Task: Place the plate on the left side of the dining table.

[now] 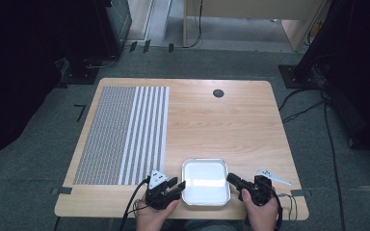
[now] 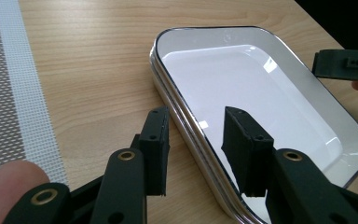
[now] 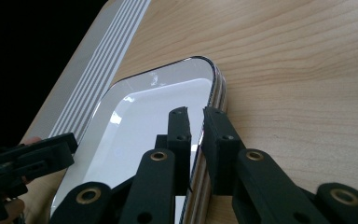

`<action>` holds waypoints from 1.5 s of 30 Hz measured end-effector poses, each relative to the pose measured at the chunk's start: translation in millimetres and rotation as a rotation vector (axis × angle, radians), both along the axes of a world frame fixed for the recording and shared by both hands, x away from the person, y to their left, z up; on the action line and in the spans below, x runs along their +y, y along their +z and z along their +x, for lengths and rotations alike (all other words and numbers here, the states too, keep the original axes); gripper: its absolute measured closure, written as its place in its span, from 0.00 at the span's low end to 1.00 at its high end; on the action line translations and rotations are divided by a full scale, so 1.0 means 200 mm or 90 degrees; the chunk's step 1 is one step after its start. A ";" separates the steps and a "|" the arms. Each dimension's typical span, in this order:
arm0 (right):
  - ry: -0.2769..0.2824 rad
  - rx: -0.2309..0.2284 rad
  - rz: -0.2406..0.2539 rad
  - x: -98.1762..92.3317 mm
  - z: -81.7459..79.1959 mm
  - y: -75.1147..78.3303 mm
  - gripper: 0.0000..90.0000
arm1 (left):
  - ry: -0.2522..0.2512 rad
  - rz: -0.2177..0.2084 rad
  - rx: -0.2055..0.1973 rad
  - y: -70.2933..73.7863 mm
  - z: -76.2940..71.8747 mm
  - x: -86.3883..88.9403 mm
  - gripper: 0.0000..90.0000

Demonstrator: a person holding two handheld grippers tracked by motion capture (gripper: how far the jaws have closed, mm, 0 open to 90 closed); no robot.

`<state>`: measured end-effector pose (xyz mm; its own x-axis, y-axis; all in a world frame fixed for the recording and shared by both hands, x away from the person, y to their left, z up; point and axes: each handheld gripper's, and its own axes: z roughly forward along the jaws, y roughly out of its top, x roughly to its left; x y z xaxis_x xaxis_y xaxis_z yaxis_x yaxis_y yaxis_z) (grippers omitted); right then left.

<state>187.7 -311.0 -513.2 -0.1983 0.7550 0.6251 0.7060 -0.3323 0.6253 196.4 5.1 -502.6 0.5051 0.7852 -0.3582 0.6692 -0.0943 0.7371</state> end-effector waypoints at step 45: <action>0.007 0.063 0.089 -0.04 0.00 -0.03 0.97 | -0.028 -0.039 0.038 -0.01 0.03 -0.01 0.65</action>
